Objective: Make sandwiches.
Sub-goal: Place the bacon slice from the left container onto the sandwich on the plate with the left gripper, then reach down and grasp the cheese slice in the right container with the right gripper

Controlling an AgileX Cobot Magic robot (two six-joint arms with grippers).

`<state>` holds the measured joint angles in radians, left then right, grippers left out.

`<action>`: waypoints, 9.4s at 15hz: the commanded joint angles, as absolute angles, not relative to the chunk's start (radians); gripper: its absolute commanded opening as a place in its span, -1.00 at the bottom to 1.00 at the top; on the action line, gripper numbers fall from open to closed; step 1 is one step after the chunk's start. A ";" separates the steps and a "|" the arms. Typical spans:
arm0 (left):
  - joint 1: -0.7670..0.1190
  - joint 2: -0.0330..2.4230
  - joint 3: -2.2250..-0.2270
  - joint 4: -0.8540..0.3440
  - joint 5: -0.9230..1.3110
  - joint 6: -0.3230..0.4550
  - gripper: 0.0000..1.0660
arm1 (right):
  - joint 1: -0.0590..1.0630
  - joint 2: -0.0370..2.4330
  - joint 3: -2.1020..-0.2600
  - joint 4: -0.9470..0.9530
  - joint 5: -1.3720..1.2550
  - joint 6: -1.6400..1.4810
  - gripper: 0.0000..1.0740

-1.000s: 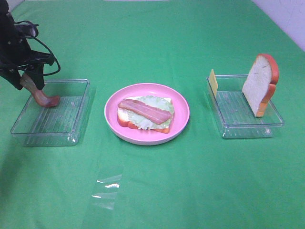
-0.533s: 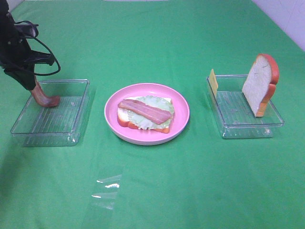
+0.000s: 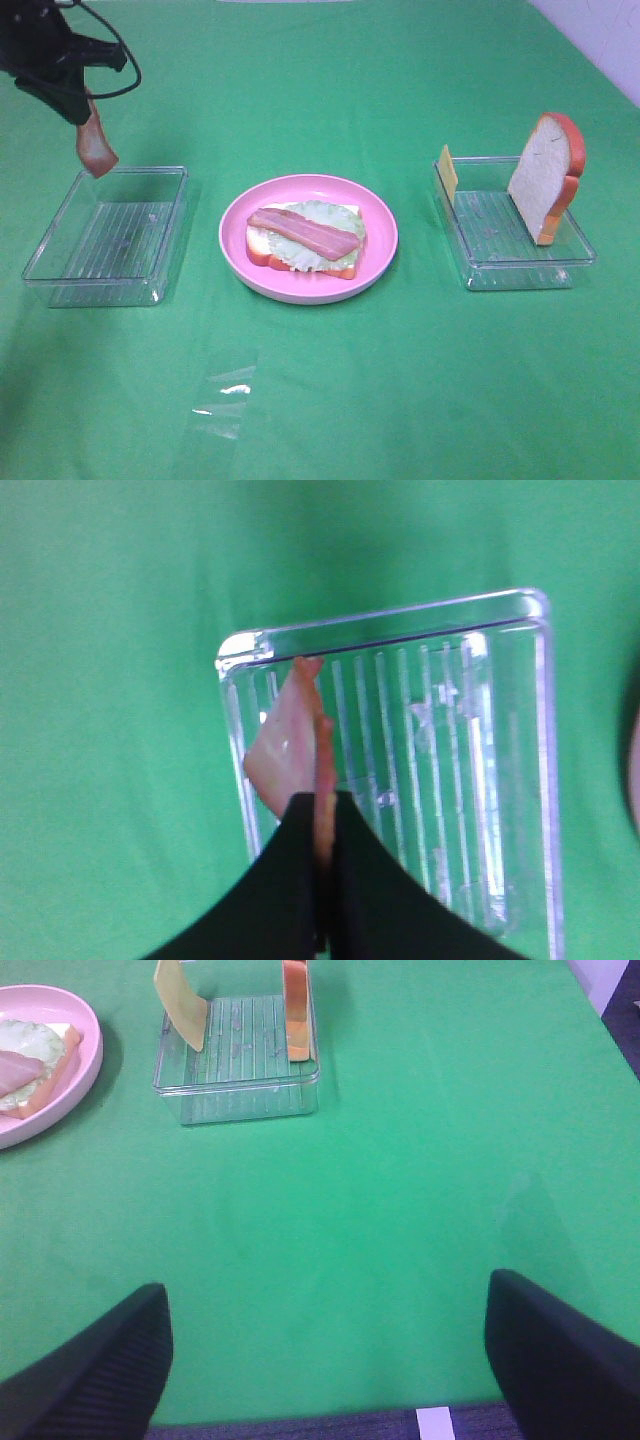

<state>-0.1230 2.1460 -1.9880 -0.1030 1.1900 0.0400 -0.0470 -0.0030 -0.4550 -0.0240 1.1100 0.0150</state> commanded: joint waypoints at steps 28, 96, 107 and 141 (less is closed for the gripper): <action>-0.531 2.317 -1.991 -0.318 1.085 -0.020 -1.00 | -0.048 -0.033 -0.453 -0.025 1.108 0.012 0.53; 0.124 -0.020 -0.517 -0.120 1.079 0.138 0.84 | -0.048 -0.031 -0.453 -0.023 1.108 0.012 0.53; 0.036 -0.020 -0.517 -0.124 1.077 0.137 0.84 | -0.048 -0.031 -0.453 -0.021 1.108 0.012 0.53; 0.036 -0.020 -0.517 -0.133 1.077 0.137 0.83 | 0.219 1.982 -1.727 0.142 0.898 0.107 0.76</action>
